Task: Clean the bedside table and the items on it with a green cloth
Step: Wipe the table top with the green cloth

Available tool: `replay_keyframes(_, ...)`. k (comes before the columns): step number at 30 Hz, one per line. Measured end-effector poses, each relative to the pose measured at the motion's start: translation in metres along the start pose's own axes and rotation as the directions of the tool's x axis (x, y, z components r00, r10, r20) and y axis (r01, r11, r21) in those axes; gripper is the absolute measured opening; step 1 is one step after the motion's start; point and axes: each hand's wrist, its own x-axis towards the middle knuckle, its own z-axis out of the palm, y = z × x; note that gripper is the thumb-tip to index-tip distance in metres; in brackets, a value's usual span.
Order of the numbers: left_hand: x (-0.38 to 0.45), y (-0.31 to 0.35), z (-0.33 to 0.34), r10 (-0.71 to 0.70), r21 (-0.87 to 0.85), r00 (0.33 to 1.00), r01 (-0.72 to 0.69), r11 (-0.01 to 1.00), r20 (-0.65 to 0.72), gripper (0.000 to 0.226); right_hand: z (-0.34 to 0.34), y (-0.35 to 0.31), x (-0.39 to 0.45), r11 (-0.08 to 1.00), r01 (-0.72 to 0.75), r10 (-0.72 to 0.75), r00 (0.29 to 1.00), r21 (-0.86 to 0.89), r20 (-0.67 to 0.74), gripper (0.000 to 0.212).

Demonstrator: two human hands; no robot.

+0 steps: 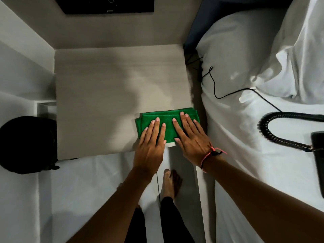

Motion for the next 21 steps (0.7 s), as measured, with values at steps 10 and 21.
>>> replay_keyframes(10,0.047,-0.027,0.003,-0.035,-0.024,0.999,0.036,0.999,0.028,0.06,-0.003,0.01,0.048,0.999,-0.009,0.014,0.99,0.041,-0.138,0.062)
replay_keyframes(21,0.165,-0.074,-0.018,-0.012,0.024,0.999,0.012,1.0,0.035,0.055,-0.051,0.035,0.148,0.999,-0.025,0.029,0.987,0.028,-0.155,0.062)
